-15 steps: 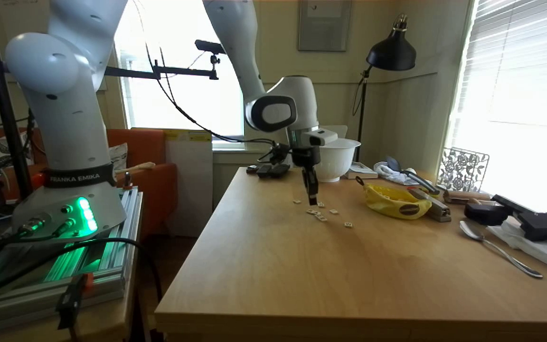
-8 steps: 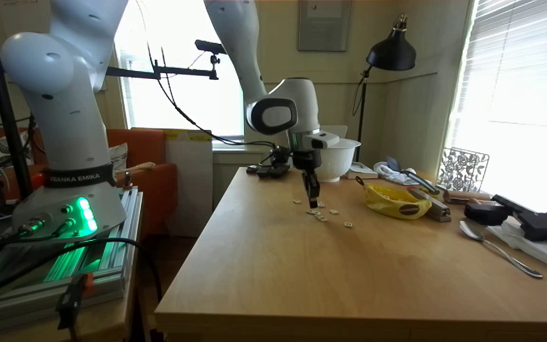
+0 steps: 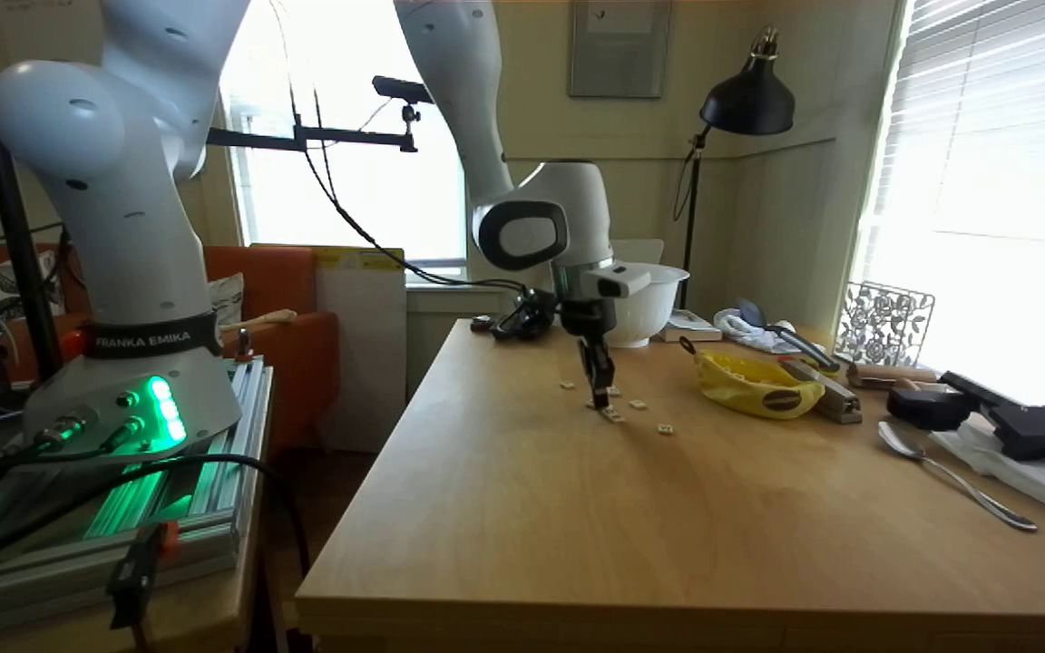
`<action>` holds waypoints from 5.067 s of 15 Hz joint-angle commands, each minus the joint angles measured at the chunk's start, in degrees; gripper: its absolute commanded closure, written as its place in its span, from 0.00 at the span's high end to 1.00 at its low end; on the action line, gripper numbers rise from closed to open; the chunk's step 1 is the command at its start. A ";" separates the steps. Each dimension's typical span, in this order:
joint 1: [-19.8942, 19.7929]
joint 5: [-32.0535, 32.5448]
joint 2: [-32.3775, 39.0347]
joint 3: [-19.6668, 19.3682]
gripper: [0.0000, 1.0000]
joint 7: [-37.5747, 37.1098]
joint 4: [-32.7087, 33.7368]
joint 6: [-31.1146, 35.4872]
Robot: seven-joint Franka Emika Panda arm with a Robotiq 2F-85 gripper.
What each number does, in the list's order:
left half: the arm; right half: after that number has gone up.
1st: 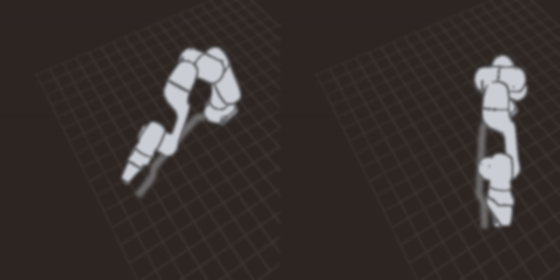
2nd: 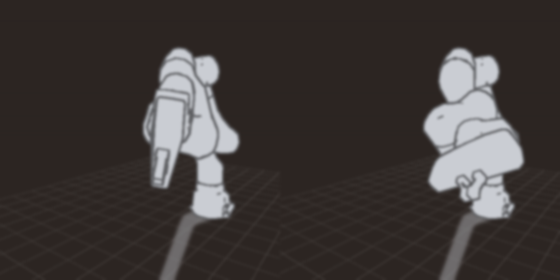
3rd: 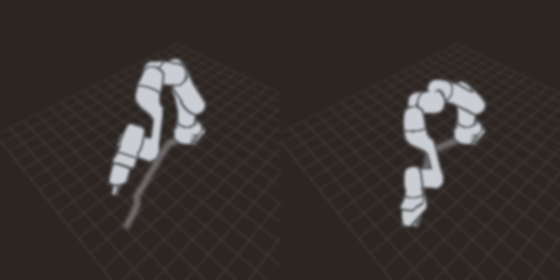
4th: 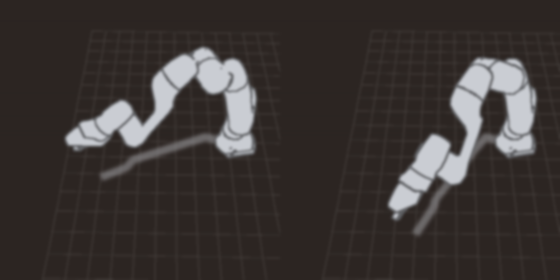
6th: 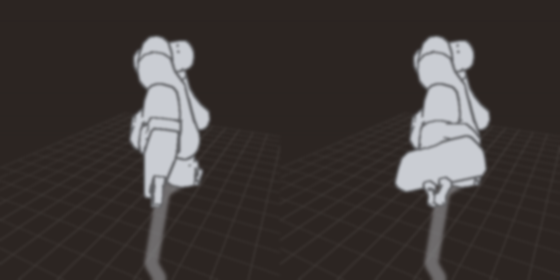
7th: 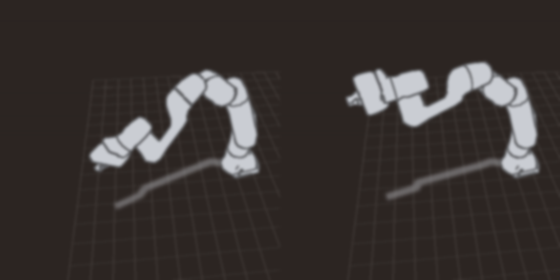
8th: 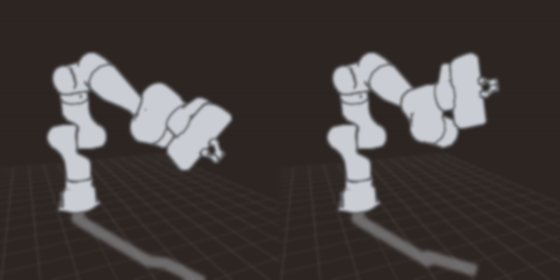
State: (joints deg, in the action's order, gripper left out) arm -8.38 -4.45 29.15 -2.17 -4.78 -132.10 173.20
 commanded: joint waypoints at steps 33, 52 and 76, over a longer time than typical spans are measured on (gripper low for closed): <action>2.71 0.24 -2.95 -2.93 0.00 1.32 0.75 -6.71; -5.18 -2.85 1.60 5.04 0.00 5.26 2.80 -0.69; -2.08 -0.53 0.62 1.25 0.00 6.44 3.95 -10.68</action>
State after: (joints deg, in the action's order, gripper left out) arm -11.46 -5.50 29.43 0.26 1.09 -128.29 164.20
